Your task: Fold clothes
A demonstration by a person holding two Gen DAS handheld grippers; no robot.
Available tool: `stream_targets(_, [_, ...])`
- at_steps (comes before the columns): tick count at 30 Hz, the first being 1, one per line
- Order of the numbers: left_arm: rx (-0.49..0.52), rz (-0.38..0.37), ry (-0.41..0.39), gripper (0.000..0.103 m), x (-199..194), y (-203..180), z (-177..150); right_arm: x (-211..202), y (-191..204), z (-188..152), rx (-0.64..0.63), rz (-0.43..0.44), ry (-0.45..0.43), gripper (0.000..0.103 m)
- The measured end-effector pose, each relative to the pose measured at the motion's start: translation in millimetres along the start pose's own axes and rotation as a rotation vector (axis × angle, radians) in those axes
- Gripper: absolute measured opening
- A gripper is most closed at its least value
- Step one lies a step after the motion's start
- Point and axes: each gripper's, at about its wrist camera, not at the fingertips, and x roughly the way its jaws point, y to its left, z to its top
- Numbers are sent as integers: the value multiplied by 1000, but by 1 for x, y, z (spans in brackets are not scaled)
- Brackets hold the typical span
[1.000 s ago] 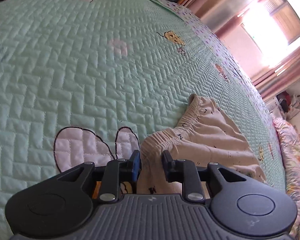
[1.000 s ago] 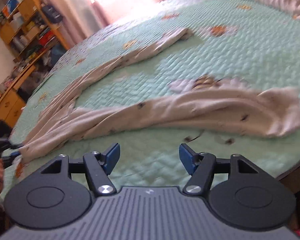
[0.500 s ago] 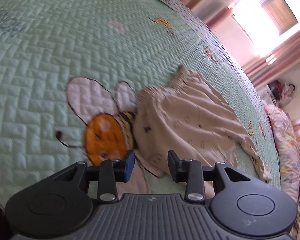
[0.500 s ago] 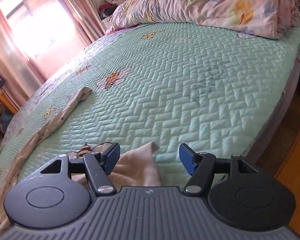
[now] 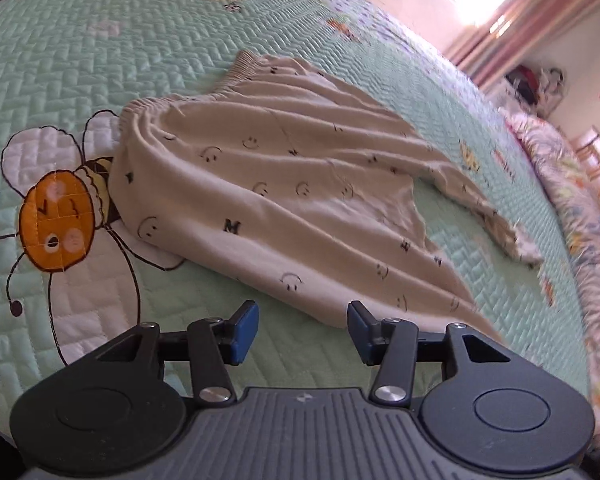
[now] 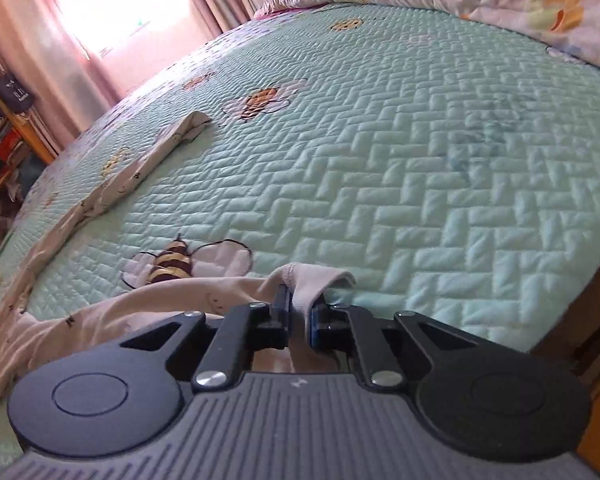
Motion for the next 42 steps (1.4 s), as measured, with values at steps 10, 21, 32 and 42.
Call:
stream_targets(10, [168, 218, 22, 56, 6, -28, -15, -24, 100, 77, -314, 166, -180, 8])
stream_targets(21, [302, 353, 4, 63, 13, -49, -27, -4, -29, 48, 74, -82, -90, 35])
stream_targets(32, [336, 405, 0, 67, 13, -55, -30, -2, -4, 18, 61, 86, -69, 35])
stream_targets(42, [355, 421, 1, 69, 15, -57, -30, 76, 61, 57, -8, 36, 22, 11])
